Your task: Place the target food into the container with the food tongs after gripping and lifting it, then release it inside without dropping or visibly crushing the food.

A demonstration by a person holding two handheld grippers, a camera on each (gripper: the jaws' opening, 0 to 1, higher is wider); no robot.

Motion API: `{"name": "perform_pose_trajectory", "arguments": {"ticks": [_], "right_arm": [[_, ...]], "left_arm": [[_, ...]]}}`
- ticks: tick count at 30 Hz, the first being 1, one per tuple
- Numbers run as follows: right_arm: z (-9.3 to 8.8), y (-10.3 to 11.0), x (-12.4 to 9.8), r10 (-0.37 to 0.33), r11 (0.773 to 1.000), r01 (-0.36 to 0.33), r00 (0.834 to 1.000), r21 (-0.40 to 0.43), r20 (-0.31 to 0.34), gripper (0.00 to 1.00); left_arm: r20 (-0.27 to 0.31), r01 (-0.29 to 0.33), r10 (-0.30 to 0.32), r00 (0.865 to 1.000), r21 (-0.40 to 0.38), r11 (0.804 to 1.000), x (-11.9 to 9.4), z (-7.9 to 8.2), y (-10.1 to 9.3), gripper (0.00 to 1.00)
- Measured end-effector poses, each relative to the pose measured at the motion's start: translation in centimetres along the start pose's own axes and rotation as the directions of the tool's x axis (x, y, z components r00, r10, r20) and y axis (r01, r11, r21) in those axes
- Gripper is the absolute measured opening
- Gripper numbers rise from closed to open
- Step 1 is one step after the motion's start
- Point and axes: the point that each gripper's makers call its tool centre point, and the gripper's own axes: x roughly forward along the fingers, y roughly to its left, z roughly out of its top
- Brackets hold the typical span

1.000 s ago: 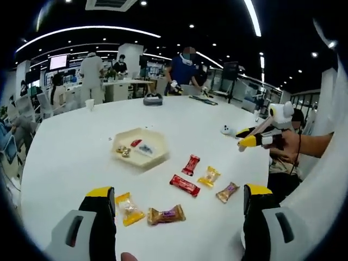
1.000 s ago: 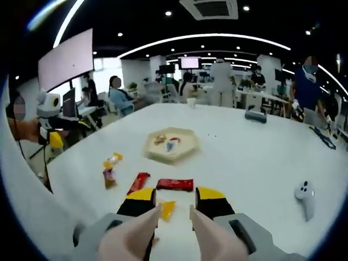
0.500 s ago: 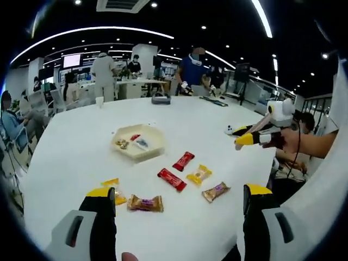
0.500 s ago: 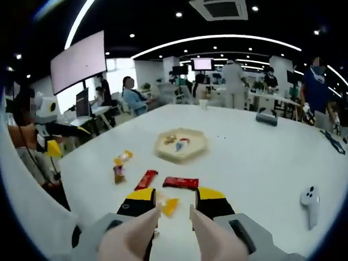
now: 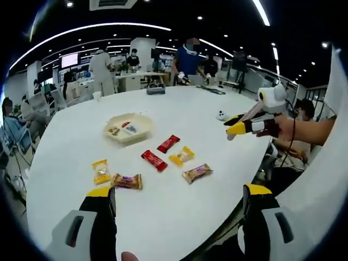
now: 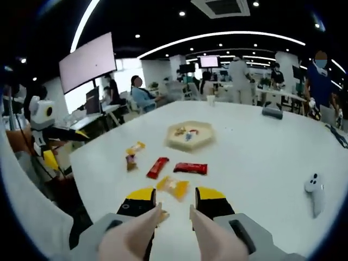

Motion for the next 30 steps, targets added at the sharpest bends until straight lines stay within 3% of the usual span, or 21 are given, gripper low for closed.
{"name": "perform_pose_trajectory", "arguments": {"ticks": [4, 7, 9, 13, 14, 15, 17, 18, 20, 23, 24, 25, 27, 30], "right_arm": [[1.7, 0.1, -0.3, -0.051, 0.999, 0.051, 0.998, 0.001, 0.023, 0.28], [2.8, 1.2, -0.2, -0.084, 0.996, 0.083, 0.996, 0.040, 0.029, 0.28], [3.4, 2.0, 0.2, -0.092, 0.995, 0.091, 0.995, 0.041, 0.041, 0.28], [3.8, 3.6, 1.2, -0.138, 0.990, 0.136, 0.990, 0.042, 0.030, 0.28], [3.9, 3.7, 1.3, -0.142, 0.989, 0.140, 0.989, 0.043, 0.031, 0.28], [4.1, 4.3, 1.5, -0.158, 0.987, 0.156, 0.987, 0.047, 0.036, 0.28], [4.2, 4.7, 1.6, -0.178, 0.983, 0.176, 0.983, 0.051, 0.035, 0.28], [4.3, 4.8, 1.7, -0.187, 0.982, 0.185, 0.982, 0.050, 0.041, 0.28], [4.2, 4.7, 2.0, -0.215, 0.976, 0.213, 0.976, 0.045, 0.043, 0.28], [4.3, 4.8, 1.9, -0.224, 0.973, 0.222, 0.974, 0.060, 0.029, 0.28], [4.3, 4.8, 1.9, -0.223, 0.974, 0.222, 0.975, 0.051, 0.024, 0.28], [4.3, 4.6, 2.1, -0.226, 0.974, 0.226, 0.974, 0.032, 0.013, 0.28], [4.5, 4.2, 2.7, -0.211, 0.977, 0.210, 0.977, 0.039, 0.016, 0.28], [4.7, 4.1, 3.4, -0.178, 0.984, 0.178, 0.984, 0.025, 0.001, 0.28]], "left_arm": [[0.055, 0.019, -0.018, 0.998, -0.010, 1.000, -0.8, 0.5, 1.5, 0.98], [0.042, 0.033, -0.033, 0.999, 0.001, 0.999, -2.0, 0.2, 2.5, 0.97], [0.048, 0.035, -0.037, 0.998, 0.044, 0.998, -2.5, 0.2, 2.8, 0.99], [-0.098, 0.019, 0.002, 0.995, 0.206, 0.978, -3.5, -2.8, 5.0, 0.99], [-0.099, 0.018, 0.004, 0.995, 0.219, 0.975, -3.5, -2.9, 5.2, 0.99], [-0.017, 0.006, -0.001, 1.000, 0.266, 0.964, -3.6, -1.8, 5.6, 0.99], [0.023, 0.034, -0.040, 0.999, 0.247, 0.969, -3.6, -1.3, 5.3, 0.99], [0.067, 0.073, -0.088, 0.994, 0.208, 0.975, -3.6, -0.8, 5.2, 0.99], [0.123, 0.123, -0.153, 0.980, 0.226, 0.966, -3.5, -0.2, 5.1, 0.99], [0.070, 0.129, -0.151, 0.986, 0.248, 0.960, -3.5, -0.7, 5.5, 0.99], [0.075, 0.134, -0.156, 0.985, 0.240, 0.962, -3.5, -0.5, 5.5, 0.99], [0.117, 0.145, -0.175, 0.978, 0.227, 0.963, -3.5, 0.1, 5.4, 0.99], [0.126, 0.153, -0.185, 0.975, 0.227, 0.962, -3.2, 0.2, 5.7, 0.99], [0.046, 0.132, -0.142, 0.989, 0.168, 0.977, -2.2, -0.7, 6.6, 0.99]]}}
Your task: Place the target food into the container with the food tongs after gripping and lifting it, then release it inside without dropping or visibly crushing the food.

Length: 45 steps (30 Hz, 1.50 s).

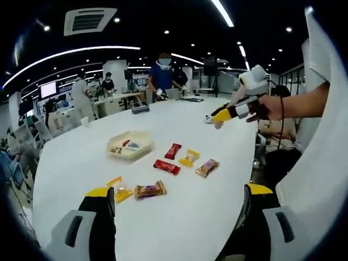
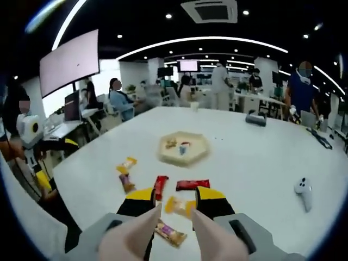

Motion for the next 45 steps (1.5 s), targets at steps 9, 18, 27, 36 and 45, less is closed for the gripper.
{"name": "perform_pose_trajectory", "arguments": {"ticks": [9, 18, 27, 36, 45], "right_arm": [[1.0, -0.7, 2.5, 0.097, 0.994, -0.096, 0.995, -0.054, 0.026, 0.28], [-0.8, -0.6, 4.1, 0.245, 0.963, -0.245, 0.969, -0.115, -0.007, 0.28], [0.1, -1.1, 6.0, 0.279, 0.952, -0.277, 0.960, -0.129, -0.002, 0.28], [0.3, -0.8, 7.1, 0.303, 0.941, -0.301, 0.953, -0.152, -0.011, 0.28], [-2.3, -0.7, 7.9, 0.311, 0.937, -0.319, 0.947, -0.141, -0.078, 0.28]], "left_arm": [[0.011, -0.067, 0.067, 0.998, -0.062, 0.996, 0.5, 1.2, 0.8, 0.91], [0.074, -0.147, 0.152, 0.986, -0.074, 0.986, 1.4, 2.8, -0.4, 0.99], [0.027, -0.195, 0.195, 0.981, 0.025, 0.980, 1.5, 2.7, -0.3, 0.93], [0.081, -0.208, 0.212, 0.974, -0.048, 0.977, 0.8, 3.8, 1.0, 0.99], [0.059, -0.249, 0.255, 0.965, -0.091, 0.964, -0.2, 2.6, 1.7, 0.99]]}}
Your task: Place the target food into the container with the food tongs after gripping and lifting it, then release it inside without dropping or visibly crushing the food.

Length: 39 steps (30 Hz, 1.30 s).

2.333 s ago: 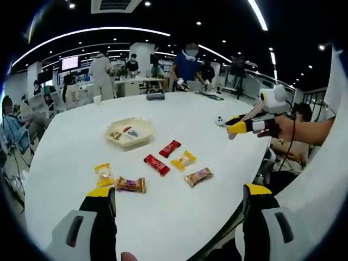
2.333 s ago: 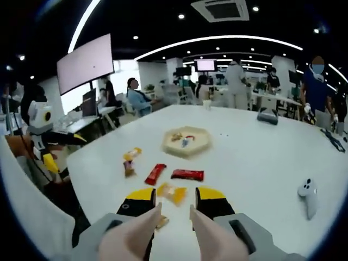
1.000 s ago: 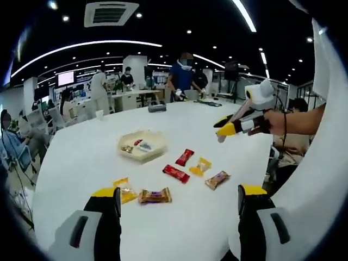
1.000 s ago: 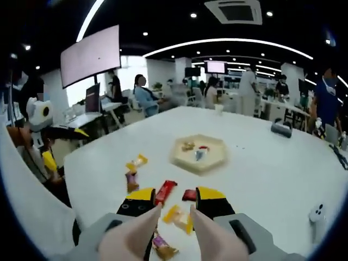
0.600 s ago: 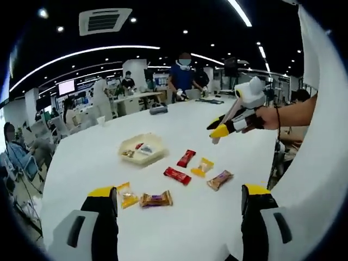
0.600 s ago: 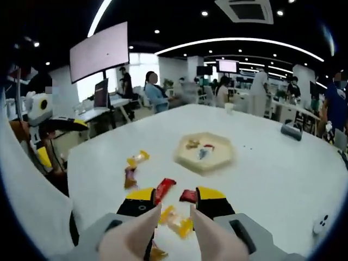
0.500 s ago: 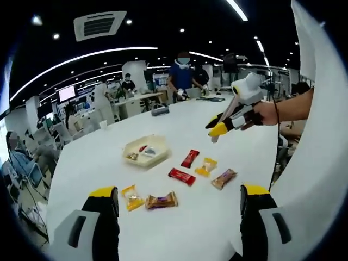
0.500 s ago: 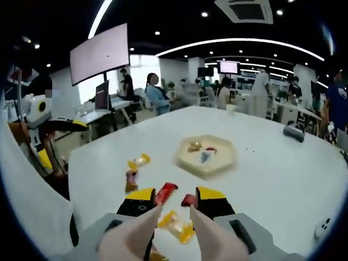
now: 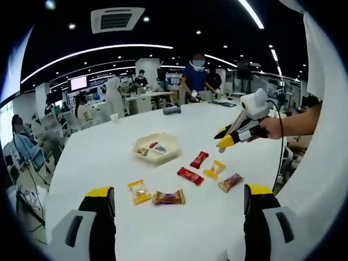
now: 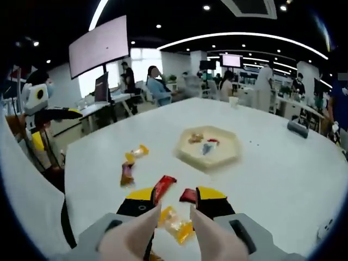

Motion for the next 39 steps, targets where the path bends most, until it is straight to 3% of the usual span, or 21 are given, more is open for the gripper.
{"name": "perform_pose_trajectory", "arguments": {"ticks": [2, 5, 7, 9, 12, 16, 17, 20, 23, 25, 26, 27, 28, 30, 31, 39], "right_arm": [[-0.6, 0.9, -0.3, 0.040, 0.999, -0.040, 0.999, -0.024, -0.019, 0.28], [-2.9, 2.9, -0.5, 0.136, 0.988, -0.142, 0.987, -0.062, -0.089, 0.28], [-4.5, 4.2, -0.5, 0.189, 0.971, -0.207, 0.971, -0.121, -0.143, 0.28], [-6.3, 5.8, -0.3, 0.253, 0.955, -0.276, 0.950, -0.107, -0.184, 0.28], [-7.7, 6.1, -0.3, 0.245, 0.939, -0.291, 0.940, -0.182, -0.236, 0.28], [-8.0, 6.5, -0.1, 0.256, 0.939, -0.297, 0.939, -0.171, -0.229, 0.28], [-8.6, 6.5, 0.7, 0.275, 0.919, -0.328, 0.932, -0.219, -0.238, 0.28], [-9.4, 6.6, 1.1, 0.284, 0.893, -0.356, 0.921, -0.276, -0.267, 0.28], [-9.6, 6.9, 1.3, 0.304, 0.885, -0.373, 0.917, -0.280, -0.259, 0.27], [-9.9, 6.9, 1.6, 0.296, 0.886, -0.369, 0.917, -0.282, -0.267, 0.26], [-9.5, 7.2, 1.6, 0.311, 0.904, -0.365, 0.918, -0.221, -0.244, 0.24], [-9.4, 6.0, 1.7, 0.255, 0.923, -0.311, 0.936, -0.228, -0.245, 0.22], [-9.6, 6.0, 1.6, 0.270, 0.919, -0.326, 0.930, -0.222, -0.251, 0.21], [-9.6, 6.1, 1.8, 0.261, 0.932, -0.308, 0.936, -0.192, -0.235, 0.20], [-9.6, 6.2, 1.7, 0.260, 0.925, -0.312, 0.935, -0.215, -0.240, 0.20], [-9.5, 6.0, 1.7, 0.238, 0.944, -0.282, 0.942, -0.174, -0.238, 0.21]], "left_arm": [[0.008, 0.011, -0.011, 1.000, -0.017, 1.000, -0.1, -0.4, -0.4, 0.99], [-0.029, 0.023, -0.023, 0.999, -0.023, 0.999, -0.1, -1.5, -1.0, 0.99], [-0.030, 0.023, -0.024, 0.999, -0.019, 1.000, 0.0, -1.8, -1.0, 0.99], [-0.024, 0.029, -0.031, 0.999, -0.044, 0.999, 0.1, -2.0, -1.1, 0.99], [-0.021, 0.057, -0.058, 0.998, -0.052, 0.997, 0.4, -1.6, -1.7, 0.99], [-0.046, 0.065, -0.066, 0.997, -0.024, 0.998, 0.5, -1.4, -1.9, 0.99], [-0.030, 0.060, -0.061, 0.998, -0.012, 0.998, 0.6, -0.9, -1.5, 0.99], [-0.034, 0.054, -0.055, 0.998, -0.026, 0.998, 0.7, -1.0, -1.3, 0.99], [-0.046, 0.077, -0.077, 0.996, -0.020, 0.997, 0.8, -1.2, -1.7, 0.99], [-0.072, 0.077, -0.076, 0.995, 0.009, 0.997, 0.5, -1.3, -1.8, 0.99], [-0.067, 0.074, -0.073, 0.995, 0.015, 0.997, 0.5, -1.2, -1.7, 0.99], [-0.065, 0.067, -0.066, 0.996, 0.011, 0.998, 0.5, -1.2, -1.5, 0.99], [-0.064, 0.060, -0.060, 0.996, 0.002, 0.998, 0.5, -1.2, -1.3, 0.99], [-0.053, 0.055, -0.056, 0.997, -0.016, 0.998, 0.5, -1.2, -1.3, 0.99], [-0.049, 0.058, -0.059, 0.997, -0.020, 0.998, 0.5, -1.1, -1.4, 0.99], [-0.037, 0.051, -0.052, 0.998, -0.023, 0.998, 0.5, -0.6, -1.5, 0.99]]}}
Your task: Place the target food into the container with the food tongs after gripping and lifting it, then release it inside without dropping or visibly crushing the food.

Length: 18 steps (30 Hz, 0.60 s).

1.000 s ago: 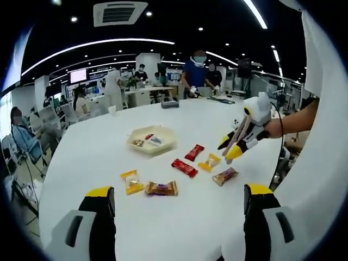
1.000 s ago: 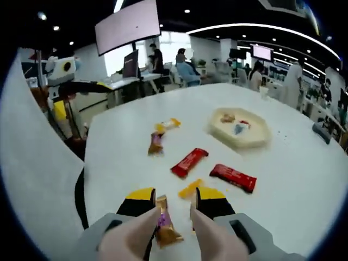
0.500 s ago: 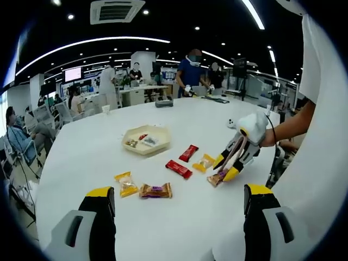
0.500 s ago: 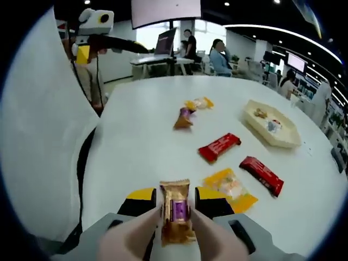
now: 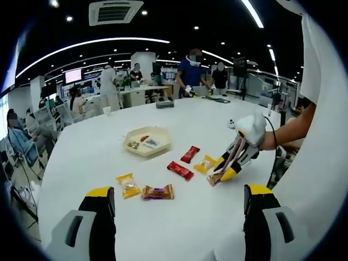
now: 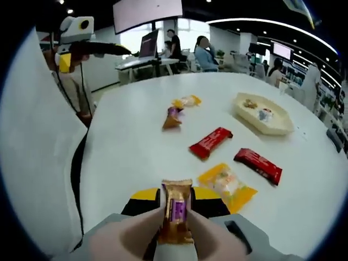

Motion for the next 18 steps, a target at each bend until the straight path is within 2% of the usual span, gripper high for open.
{"name": "perform_pose_trajectory", "arguments": {"ticks": [4, 7, 10, 12, 13, 14, 16, 17, 18], "right_arm": [[0.6, -0.5, -0.9, -0.026, 0.999, 0.025, 1.000, 0.020, 0.016, 0.21], [1.9, -1.2, -1.9, -0.055, 0.994, 0.049, 0.996, 0.094, 0.063, 0.21], [2.8, -2.0, -2.7, -0.078, 0.990, 0.067, 0.993, 0.121, 0.088, 0.22], [3.9, -2.8, -3.6, -0.117, 0.983, 0.094, 0.983, 0.156, 0.142, 0.22], [4.3, -3.0, -4.3, -0.122, 0.976, 0.089, 0.979, 0.197, 0.164, 0.22], [4.7, -3.9, -5.0, -0.157, 0.970, 0.117, 0.971, 0.215, 0.180, 0.22], [5.0, -4.5, -6.0, -0.180, 0.963, 0.133, 0.965, 0.235, 0.189, 0.22], [5.5, -5.3, -6.7, -0.220, 0.953, 0.167, 0.954, 0.252, 0.203, 0.22], [5.7, -5.3, -7.0, -0.211, 0.956, 0.157, 0.956, 0.248, 0.206, 0.22]], "left_arm": [[-0.008, 0.002, -0.002, 1.000, 0.003, 1.000, 0.0, -0.4, 0.1, 0.99], [-0.021, -0.003, 0.003, 1.000, 0.017, 1.000, -0.2, -0.3, 0.9, 0.99], [-0.008, -0.021, 0.022, 1.000, 0.010, 1.000, -0.4, -0.1, 1.8, 0.99], [0.001, -0.031, 0.031, 1.000, -0.016, 0.999, -0.4, 0.0, 1.9, 0.99], [0.011, -0.018, 0.018, 1.000, -0.027, 0.999, -0.3, 0.1, 1.5, 0.99], [0.016, -0.003, 0.003, 1.000, -0.036, 0.999, -0.2, 0.1, 1.1, 0.99], [0.001, 0.009, -0.009, 1.000, -0.027, 1.000, -0.1, -0.1, 0.8, 0.99], [-0.012, 0.011, -0.012, 1.000, -0.022, 1.000, -0.1, -0.1, 0.7, 0.99], [-0.008, 0.010, -0.010, 1.000, -0.010, 1.000, -0.1, 0.2, 0.7, 0.99]]}}
